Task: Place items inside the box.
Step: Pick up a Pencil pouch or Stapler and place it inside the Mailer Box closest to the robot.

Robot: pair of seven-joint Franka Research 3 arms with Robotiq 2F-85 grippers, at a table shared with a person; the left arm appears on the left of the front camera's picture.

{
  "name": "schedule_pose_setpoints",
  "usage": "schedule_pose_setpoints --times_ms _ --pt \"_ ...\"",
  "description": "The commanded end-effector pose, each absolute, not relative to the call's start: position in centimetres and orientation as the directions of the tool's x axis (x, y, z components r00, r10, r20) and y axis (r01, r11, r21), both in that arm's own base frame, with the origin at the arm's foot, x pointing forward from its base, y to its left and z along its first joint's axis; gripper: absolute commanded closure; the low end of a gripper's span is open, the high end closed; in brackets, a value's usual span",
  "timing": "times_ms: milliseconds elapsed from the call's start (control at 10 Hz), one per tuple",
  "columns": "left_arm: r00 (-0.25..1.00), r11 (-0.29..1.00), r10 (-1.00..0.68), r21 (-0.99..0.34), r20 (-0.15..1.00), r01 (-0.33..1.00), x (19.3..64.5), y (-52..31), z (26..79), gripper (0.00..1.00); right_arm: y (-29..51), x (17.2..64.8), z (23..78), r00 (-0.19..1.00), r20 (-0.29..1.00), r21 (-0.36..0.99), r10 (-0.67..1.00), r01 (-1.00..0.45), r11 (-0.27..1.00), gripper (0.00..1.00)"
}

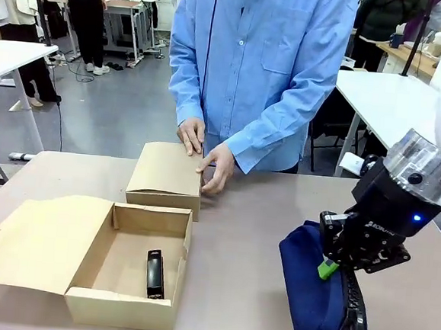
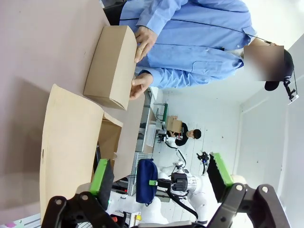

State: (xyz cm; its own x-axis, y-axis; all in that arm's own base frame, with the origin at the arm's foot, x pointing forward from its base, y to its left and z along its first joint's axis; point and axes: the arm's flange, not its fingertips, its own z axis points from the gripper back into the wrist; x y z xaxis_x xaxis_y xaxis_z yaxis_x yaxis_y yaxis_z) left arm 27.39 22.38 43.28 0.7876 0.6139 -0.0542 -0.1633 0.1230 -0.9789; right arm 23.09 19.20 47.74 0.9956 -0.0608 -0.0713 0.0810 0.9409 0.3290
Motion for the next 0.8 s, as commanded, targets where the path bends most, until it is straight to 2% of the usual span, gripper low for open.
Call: schedule_pose_setpoints --times_ms 0,300,700 --pt "0.794 0.129 0.606 -0.981 -0.038 -0.146 27.1 22.4 43.3 0.0 20.4 23.3 48.6 0.991 -0.082 0.371 -0.107 0.13 0.92 0.89" --pt "0.794 0.129 0.606 -0.981 -0.038 -0.146 27.1 22.4 43.3 0.0 22.1 24.2 49.1 0.987 -0.1 0.426 -0.128 0.159 0.89 0.89" --pt "0.794 0.129 0.606 -0.981 -0.038 -0.146 27.1 22.4 43.3 0.0 32.8 28.2 51.2 0.994 -0.087 0.512 -0.058 0.095 0.854 0.89"
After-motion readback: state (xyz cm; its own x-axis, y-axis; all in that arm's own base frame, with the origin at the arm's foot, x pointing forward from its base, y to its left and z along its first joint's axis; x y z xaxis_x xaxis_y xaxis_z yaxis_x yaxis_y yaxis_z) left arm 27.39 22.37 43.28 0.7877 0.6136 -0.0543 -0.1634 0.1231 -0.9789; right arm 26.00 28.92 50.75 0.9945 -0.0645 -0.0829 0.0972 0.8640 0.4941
